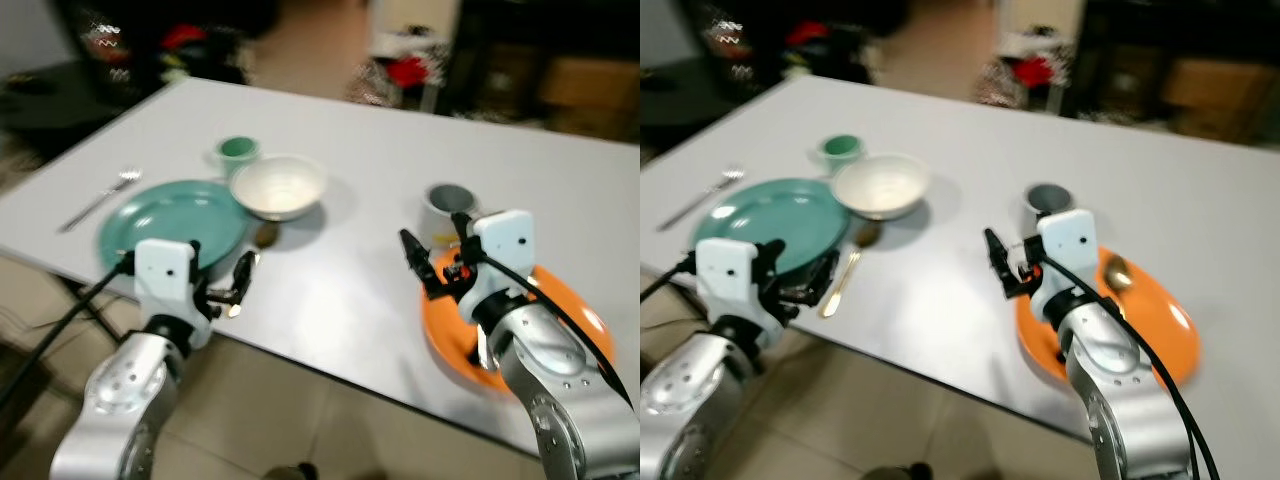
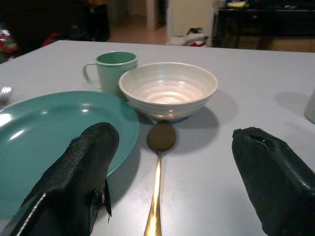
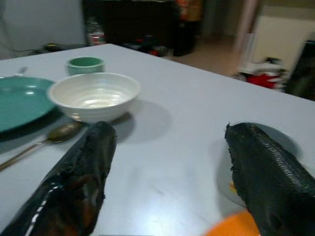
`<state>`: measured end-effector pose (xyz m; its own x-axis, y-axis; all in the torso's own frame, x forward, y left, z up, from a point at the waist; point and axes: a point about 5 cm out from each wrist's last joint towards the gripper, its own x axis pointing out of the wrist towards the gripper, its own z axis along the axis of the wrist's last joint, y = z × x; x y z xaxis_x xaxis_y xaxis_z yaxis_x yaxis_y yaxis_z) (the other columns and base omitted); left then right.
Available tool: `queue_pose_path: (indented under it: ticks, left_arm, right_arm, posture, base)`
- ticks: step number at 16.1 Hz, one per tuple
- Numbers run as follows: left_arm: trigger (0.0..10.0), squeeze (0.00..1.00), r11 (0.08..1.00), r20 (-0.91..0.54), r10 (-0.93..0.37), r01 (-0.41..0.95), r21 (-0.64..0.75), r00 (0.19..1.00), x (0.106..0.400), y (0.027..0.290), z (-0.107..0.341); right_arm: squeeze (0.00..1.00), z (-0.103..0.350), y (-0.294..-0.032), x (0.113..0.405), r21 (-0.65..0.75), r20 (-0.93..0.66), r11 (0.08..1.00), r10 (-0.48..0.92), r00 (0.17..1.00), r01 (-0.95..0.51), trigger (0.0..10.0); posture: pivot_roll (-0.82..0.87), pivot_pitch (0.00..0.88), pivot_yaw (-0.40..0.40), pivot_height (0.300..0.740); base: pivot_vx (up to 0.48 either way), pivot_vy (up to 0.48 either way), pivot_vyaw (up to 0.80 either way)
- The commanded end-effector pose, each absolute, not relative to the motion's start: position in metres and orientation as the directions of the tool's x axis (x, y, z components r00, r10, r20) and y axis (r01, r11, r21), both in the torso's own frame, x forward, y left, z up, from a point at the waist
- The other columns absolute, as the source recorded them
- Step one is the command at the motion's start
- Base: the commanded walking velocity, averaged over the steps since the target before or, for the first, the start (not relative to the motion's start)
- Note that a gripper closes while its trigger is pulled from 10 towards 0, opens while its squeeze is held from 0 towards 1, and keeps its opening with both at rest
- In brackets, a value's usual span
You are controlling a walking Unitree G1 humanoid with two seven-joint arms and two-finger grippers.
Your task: Setting the table
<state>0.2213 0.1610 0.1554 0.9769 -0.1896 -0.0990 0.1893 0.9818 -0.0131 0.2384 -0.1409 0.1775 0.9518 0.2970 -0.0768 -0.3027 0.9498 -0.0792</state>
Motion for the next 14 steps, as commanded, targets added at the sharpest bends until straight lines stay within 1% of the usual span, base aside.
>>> queue_pose_path:
  ticks: [1,2,3,5,8,10,12,14]
  left_arm:
    - [10.0,0.00,0.985,-0.094,-0.172,0.174,0.011,0.981,0.221,0.161,0.158]
    - [10.0,0.00,0.986,-0.088,-0.161,0.163,0.015,0.983,0.220,0.160,0.158]
    - [10.0,0.00,0.988,-0.085,-0.151,0.152,0.014,0.985,0.220,0.160,0.158]
    - [10.0,0.00,0.988,-0.080,-0.154,0.154,-0.004,0.985,0.221,0.158,0.158]
    - [10.0,0.00,0.986,-0.083,-0.159,0.162,0.034,0.984,0.226,0.157,0.158]
    - [10.0,0.00,0.982,-0.083,-0.182,0.185,0.036,0.980,0.229,0.155,0.158]
    - [10.0,0.00,0.977,-0.088,-0.201,0.206,0.056,0.976,0.230,0.154,0.158]
    - [10.0,0.00,0.979,-0.082,-0.187,0.192,0.062,0.979,0.231,0.158,0.160]
  right_arm:
    - [1.00,0.178,-0.139,0.237,-0.057,-0.062,0.946,0.315,0.947,-0.318,10.0]
    - [1.00,0.173,-0.141,0.237,-0.035,-0.068,0.952,0.300,0.951,-0.303,10.0]
    - [1.00,0.167,-0.143,0.238,-0.039,-0.083,0.957,0.283,0.956,-0.287,10.0]
    - [1.00,0.166,-0.143,0.237,-0.053,-0.091,0.957,0.281,0.955,-0.287,10.0]
    - [1.00,0.165,-0.144,0.240,-0.070,-0.094,0.957,0.274,0.957,-0.281,10.0]
    - [1.00,0.165,-0.143,0.240,-0.095,-0.093,0.959,0.258,0.962,-0.267,10.0]
    - [1.00,0.161,-0.149,0.239,-0.080,-0.112,0.969,0.225,0.968,-0.234,10.0]
    - [1.00,0.162,-0.146,0.240,-0.049,-0.105,0.970,0.230,0.967,-0.236,10.0]
  posture:
    - [0.00,0.000,0.048,0.740]
    - [0.01,0.000,0.031,0.740]
    - [0.01,0.000,0.031,0.740]
    - [0.00,0.000,0.037,0.740]
    - [0.00,0.000,0.040,0.740]
    - [-0.03,0.000,0.059,0.740]
    - [-0.02,0.000,0.057,0.740]
    - [-0.01,0.000,0.051,0.740]
  base:
    - [0.000,0.000,0.80]
    - [0.000,0.000,0.80]
    - [0.000,0.000,0.80]
    - [0.000,0.000,0.80]
    - [0.000,0.000,0.80]
    - [0.000,0.000,0.80]
    - [0.000,0.000,0.80]
    - [0.000,0.000,0.80]
